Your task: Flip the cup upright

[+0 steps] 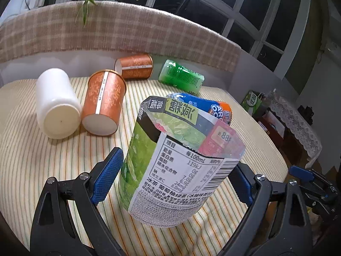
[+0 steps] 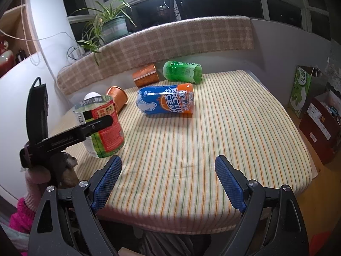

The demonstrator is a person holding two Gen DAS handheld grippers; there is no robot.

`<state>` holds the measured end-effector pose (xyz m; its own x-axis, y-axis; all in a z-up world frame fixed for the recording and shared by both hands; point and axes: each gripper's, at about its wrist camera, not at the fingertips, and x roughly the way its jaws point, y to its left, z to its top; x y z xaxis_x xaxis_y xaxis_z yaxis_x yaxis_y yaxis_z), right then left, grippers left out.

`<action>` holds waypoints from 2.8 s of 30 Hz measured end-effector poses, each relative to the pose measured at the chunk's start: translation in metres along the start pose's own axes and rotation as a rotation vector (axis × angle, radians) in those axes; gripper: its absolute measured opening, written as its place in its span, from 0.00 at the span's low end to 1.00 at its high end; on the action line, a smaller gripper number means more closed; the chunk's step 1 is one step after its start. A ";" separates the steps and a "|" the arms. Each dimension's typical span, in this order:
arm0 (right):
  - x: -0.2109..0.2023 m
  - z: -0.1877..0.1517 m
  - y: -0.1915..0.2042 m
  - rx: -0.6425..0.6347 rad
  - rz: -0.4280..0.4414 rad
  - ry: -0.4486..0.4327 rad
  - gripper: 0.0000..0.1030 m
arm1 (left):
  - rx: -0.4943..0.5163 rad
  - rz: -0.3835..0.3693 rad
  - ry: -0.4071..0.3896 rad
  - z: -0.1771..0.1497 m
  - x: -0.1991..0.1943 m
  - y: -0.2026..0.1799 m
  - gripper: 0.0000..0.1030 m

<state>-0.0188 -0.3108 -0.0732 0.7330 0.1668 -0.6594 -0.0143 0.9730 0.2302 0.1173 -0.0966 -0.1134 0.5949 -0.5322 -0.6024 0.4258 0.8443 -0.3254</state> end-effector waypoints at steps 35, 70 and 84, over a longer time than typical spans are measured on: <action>0.002 0.006 0.016 -0.019 0.032 -0.021 0.87 | 0.067 0.051 0.121 -0.039 -0.025 0.019 0.97; -0.043 0.038 0.062 -0.058 -0.111 -0.399 0.99 | 0.040 0.481 -0.507 -0.023 -0.215 -0.017 1.00; -0.039 0.037 0.060 -0.037 -0.106 -0.375 0.99 | 0.041 0.483 -0.506 -0.023 -0.217 -0.017 1.00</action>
<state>-0.0234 -0.2652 -0.0068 0.9293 0.0019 -0.3692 0.0552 0.9880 0.1439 -0.0348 0.0064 0.0061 0.9641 -0.0699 -0.2563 0.0530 0.9960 -0.0724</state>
